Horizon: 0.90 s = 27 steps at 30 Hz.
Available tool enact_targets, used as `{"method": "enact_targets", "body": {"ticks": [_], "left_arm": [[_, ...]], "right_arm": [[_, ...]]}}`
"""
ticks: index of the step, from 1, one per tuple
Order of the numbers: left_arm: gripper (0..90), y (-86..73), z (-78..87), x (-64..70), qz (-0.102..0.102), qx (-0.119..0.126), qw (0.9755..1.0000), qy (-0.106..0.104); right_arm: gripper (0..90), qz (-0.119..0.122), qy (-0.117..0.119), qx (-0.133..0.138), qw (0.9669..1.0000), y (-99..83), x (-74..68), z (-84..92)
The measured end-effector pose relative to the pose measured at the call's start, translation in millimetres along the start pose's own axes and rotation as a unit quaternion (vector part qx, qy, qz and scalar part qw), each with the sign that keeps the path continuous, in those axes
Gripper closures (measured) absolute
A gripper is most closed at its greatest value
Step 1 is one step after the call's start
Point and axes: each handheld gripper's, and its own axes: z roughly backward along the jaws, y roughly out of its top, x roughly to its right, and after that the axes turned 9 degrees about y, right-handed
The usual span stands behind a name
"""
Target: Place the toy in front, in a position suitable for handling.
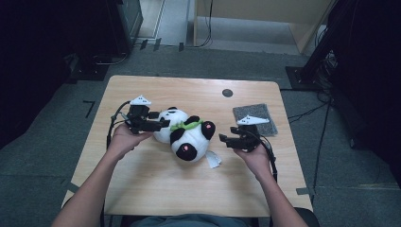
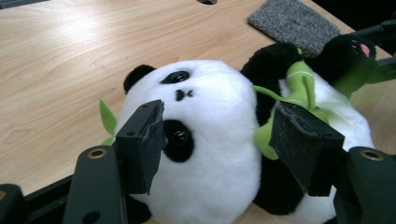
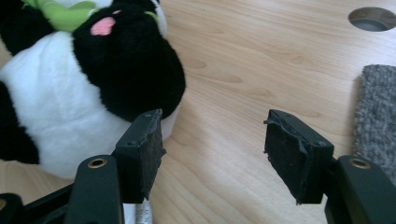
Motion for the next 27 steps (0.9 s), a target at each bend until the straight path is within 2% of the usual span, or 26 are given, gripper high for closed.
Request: {"method": "enact_targets", "body": {"ticks": [6, 7, 8, 10, 13, 14, 17, 19, 21, 23, 27], "left_arm": [[36.0, -4.6, -4.3, -15.5, 0.004, -0.005, 1.0, 0.003], [36.0, -5.7, -5.1, -17.7, 0.002, -0.005, 1.0, 0.007], [36.1, -9.2, -7.8, -21.0, -0.01, 0.001, 0.9999, 0.01], [36.1, -11.1, -10.3, -22.1, -0.014, -0.005, 0.9998, 0.01], [36.5, -15.4, -17.2, -22.7, -0.014, -0.018, 0.9997, -0.004], [36.7, -16.8, -17.0, -24.3, -0.009, -0.012, 0.9998, -0.009], [37.6, -19.3, -17.7, -25.0, -0.001, -0.013, 0.9998, -0.016], [41.0, -23.2, -17.7, -24.4, 0.007, -0.005, 0.9998, -0.02], [41.3, -25.2, -16.9, -22.7, 0.01, -0.004, 0.9997, -0.021], [41.2, -27.0, -16.3, -19.6, 0.01, -0.006, 0.9996, -0.025], [38.2, -31.2, -15.1, -8.7, 0.001, -0.009, 0.9996, -0.026]], "right_arm": [[37.2, 0.012, 0.01, -0.008, 0.9998, -1.2, -8.8, -6.1], [37.1, 0.013, 0.011, -0.01, 0.9998, -1.5, -10.1, -7.8], [36.8, 0.017, 0.016, -0.016, 0.9996, -2.0, -11.8, -11.1], [36.6, 0.023, 0.02, -0.017, 0.9994, -2.1, -12.2, -13.0], [36.6, 0.026, 0.028, -0.019, 0.9991, -1.6, -14.5, -18.7], [36.6, 0.033, 0.028, -0.021, 0.9988, -0.8, -15.7, -24.2], [36.6, 0.035, 0.029, -0.025, 0.9987, -0.4, -16.2, -29.7], [36.2, 0.034, 0.031, -0.026, 0.9986, 0.0, -15.3, -34.2], [35.7, 0.04, 0.025, -0.027, 0.9985, 1.3, -13.8, -35.3], [36.0, 0.048, 0.007, -0.027, 0.9985, 2.7, -10.8, -34.9], [36.8, 0.039, -0.005, -0.021, 0.999, 6.1, 2.1, -33.3]]}}
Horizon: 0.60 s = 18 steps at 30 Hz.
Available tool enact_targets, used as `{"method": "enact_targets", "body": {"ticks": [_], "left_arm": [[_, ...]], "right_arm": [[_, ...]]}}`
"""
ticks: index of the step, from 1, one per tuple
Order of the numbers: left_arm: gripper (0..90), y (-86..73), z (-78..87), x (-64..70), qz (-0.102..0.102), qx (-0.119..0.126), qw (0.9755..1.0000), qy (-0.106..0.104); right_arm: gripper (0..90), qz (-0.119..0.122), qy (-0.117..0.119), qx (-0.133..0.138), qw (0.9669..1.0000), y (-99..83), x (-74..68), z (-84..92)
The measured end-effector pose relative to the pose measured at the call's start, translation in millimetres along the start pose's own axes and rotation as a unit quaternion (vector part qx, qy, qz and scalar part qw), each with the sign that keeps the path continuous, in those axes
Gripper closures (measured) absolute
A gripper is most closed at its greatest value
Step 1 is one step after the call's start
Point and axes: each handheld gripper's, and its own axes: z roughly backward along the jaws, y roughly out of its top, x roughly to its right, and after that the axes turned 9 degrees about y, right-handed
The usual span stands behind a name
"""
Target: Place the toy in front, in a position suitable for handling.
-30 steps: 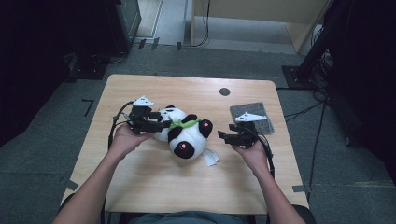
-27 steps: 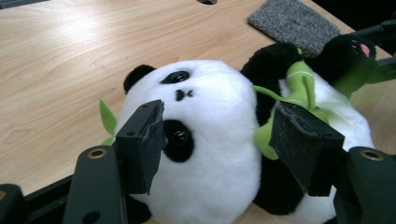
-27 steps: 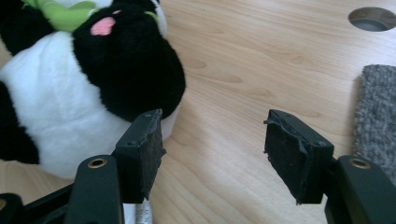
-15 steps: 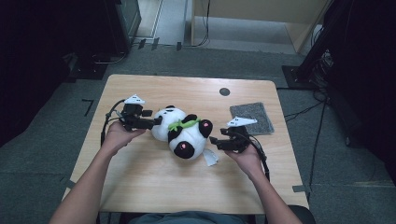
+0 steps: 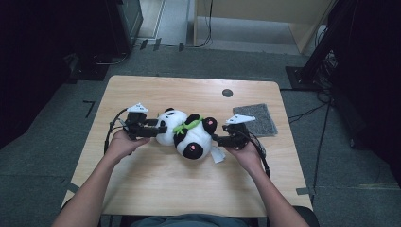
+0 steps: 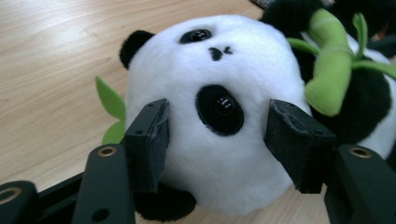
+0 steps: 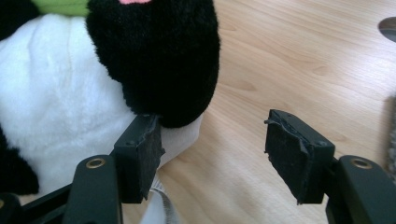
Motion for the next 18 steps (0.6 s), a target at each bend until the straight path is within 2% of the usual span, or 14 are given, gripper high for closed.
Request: {"method": "enact_targets", "body": {"ticks": [4, 5, 9, 13, 15, 18], "left_arm": [[35.0, -3.7, -0.3, 13.3, -0.011, -0.002, 0.9999, 0.006], [34.3, -5.6, -0.8, 19.9, -0.005, -0.001, 0.9999, 0.01], [33.5, -8.2, 0.4, 30.4, 0.001, -0.006, 0.9998, 0.017], [33.6, -11.1, 1.5, 34.5, 0.015, -0.006, 0.9997, 0.02], [33.6, -12.3, 4.7, 35.2, 0.041, -0.014, 0.9989, 0.016], [34.8, -13.3, 6.0, 33.9, 0.036, -0.013, 0.9991, 0.019]], "right_arm": [[37.8, -0.017, -0.004, 0.006, 0.9998, 0.4, 10.7, 1.8], [38.2, -0.02, -0.006, 0.006, 0.9998, 0.7, 13.0, 2.1], [38.8, -0.022, -0.015, 0.007, 0.9996, 1.2, 19.8, 1.6], [39.0, -0.023, -0.016, 0.007, 0.9996, 2.0, 24.0, 1.0], [39.3, -0.024, -0.017, 0.004, 0.9996, 3.4, 26.4, -0.3], [39.3, -0.024, -0.016, 0.003, 0.9996, 3.8, 27.9, 0.8]]}}
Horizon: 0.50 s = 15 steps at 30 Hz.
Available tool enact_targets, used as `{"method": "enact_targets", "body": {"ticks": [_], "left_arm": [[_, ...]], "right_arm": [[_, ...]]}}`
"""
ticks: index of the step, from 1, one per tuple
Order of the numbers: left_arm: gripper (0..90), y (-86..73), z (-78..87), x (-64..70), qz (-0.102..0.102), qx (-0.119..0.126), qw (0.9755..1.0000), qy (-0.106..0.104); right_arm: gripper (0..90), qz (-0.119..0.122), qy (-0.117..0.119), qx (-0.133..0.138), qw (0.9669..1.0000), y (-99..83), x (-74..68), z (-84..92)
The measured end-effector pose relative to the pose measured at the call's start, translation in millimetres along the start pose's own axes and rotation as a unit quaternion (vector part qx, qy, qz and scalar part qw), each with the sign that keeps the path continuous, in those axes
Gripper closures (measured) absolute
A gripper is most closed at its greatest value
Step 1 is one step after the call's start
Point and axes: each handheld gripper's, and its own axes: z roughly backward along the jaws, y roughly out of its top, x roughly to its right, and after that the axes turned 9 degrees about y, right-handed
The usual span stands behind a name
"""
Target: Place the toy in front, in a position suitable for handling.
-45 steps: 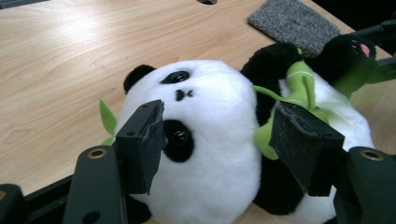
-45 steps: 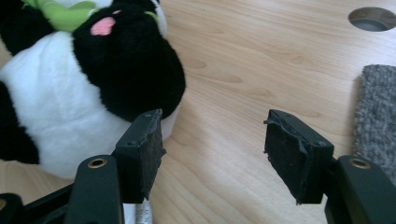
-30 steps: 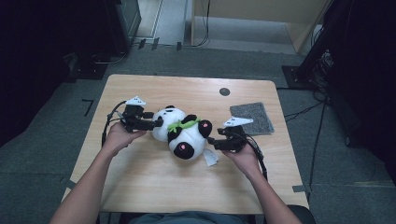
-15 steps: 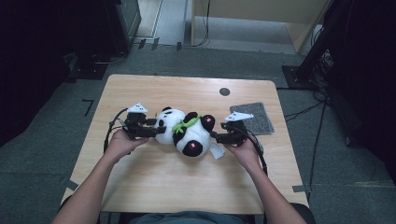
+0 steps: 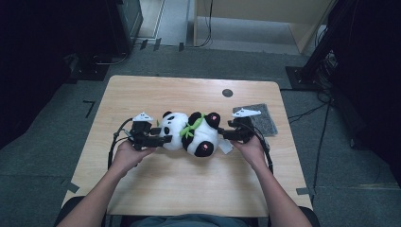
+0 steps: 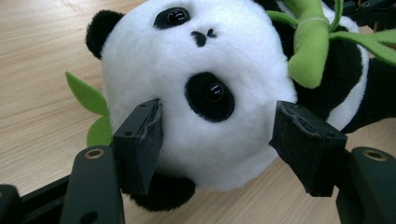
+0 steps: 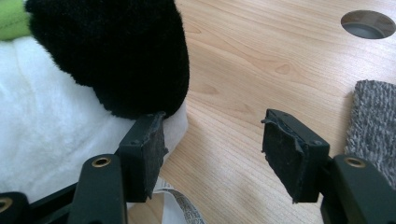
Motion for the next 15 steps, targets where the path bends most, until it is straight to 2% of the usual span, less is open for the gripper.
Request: {"method": "enact_targets", "body": {"ticks": [4, 7, 10, 11, 12, 15], "left_arm": [[34.7, 1.5, 1.1, -4.8, 0.004, 0.004, 1.0, -0.008], [31.6, 2.5, 1.3, -8.3, -0.003, 0.001, 1.0, -0.006], [28.0, 3.2, 0.8, -13.0, -0.008, -0.001, 1.0, 0.006], [28.0, 3.4, 1.0, -14.9, -0.006, 0.0, 1.0, 0.004], [28.0, 3.6, 1.4, -17.1, -0.008, 0.001, 1.0, 0.003], [28.1, 3.6, 2.5, -22.5, -0.005, 0.0, 1.0, 0.005]], "right_arm": [[39.4, -0.002, -0.005, 0.004, 1.0, 0.7, 4.8, 4.8], [39.5, -0.011, -0.016, 0.011, 0.9997, 1.5, 13.6, 12.8], [40.4, -0.011, -0.033, 0.012, 0.9993, -1.0, 27.2, 20.0], [40.7, -0.016, -0.049, 0.01, 0.9986, -4.6, 37.3, 22.8], [40.7, -0.016, -0.049, 0.01, 0.9986, -4.6, 37.3, 22.8], [40.9, -0.022, -0.072, 0.005, 0.9972, -8.4, 53.1, 23.7]]}}
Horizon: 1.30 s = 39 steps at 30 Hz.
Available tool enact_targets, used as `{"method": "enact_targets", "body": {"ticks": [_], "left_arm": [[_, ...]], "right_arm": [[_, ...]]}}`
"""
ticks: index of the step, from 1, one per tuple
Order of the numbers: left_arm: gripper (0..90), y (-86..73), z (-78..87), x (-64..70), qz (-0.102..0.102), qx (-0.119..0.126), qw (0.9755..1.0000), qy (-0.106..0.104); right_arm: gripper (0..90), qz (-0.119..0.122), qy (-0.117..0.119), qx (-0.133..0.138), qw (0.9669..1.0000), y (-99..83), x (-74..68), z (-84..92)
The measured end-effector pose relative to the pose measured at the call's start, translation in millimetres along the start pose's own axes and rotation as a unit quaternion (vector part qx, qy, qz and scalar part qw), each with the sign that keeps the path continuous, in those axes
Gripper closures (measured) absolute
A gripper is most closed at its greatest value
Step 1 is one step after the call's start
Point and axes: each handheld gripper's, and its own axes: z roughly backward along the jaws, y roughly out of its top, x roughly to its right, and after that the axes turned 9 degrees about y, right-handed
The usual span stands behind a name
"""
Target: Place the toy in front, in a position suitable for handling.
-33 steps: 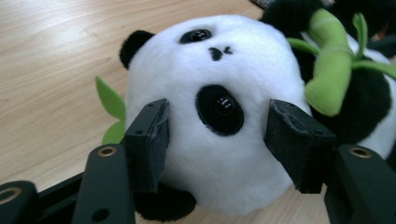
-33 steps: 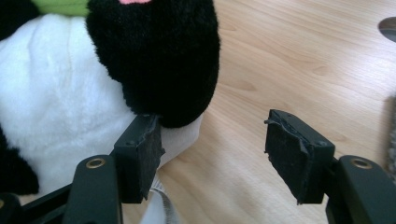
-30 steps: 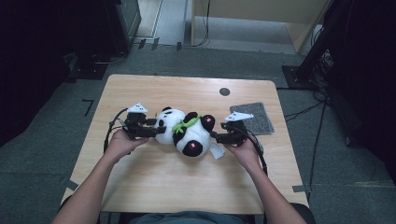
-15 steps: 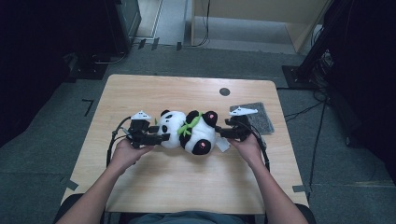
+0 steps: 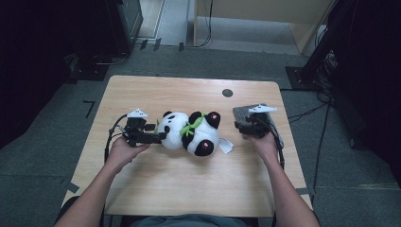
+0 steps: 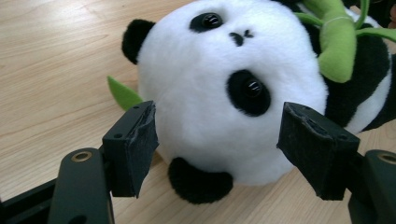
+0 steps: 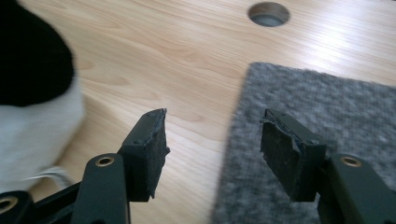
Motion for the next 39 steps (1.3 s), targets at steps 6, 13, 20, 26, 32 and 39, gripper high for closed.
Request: {"method": "enact_targets", "body": {"ticks": [6, 13, 20, 26, 32, 39], "left_arm": [[28.1, -3.1, -1.1, -1.4, -0.005, -0.002, 0.9999, -0.01], [27.7, -4.3, -3.8, 1.1, -0.015, -0.003, 0.9998, -0.01], [27.6, -3.7, -6.4, 1.1, -0.014, -0.006, 0.9998, -0.013], [27.7, -3.5, -7.3, 3.8, -0.018, -0.006, 0.9998, -0.009], [27.8, -3.8, -7.5, 3.1, -0.014, -0.007, 0.9998, -0.012], [27.8, -4.3, -7.7, 2.7, -0.018, -0.004, 0.9998, -0.012]], "right_arm": [[39.7, -0.015, -0.03, -0.004, 0.9994, -5.0, 19.7, -5.6], [31.1, -0.04, -0.061, -0.003, 0.9973, -11.5, 39.4, -12.1], [25.5, -0.058, -0.076, -0.007, 0.9954, -15.3, 48.7, -17.6], [19.9, -0.067, -0.085, -0.009, 0.9941, -19.7, 50.0, -21.0], [20.8, -0.052, -0.093, -0.003, 0.9944, -26.1, 47.9, -23.7], [28.9, -0.044, -0.093, -0.002, 0.9946, -27.6, 46.9, -22.7]]}}
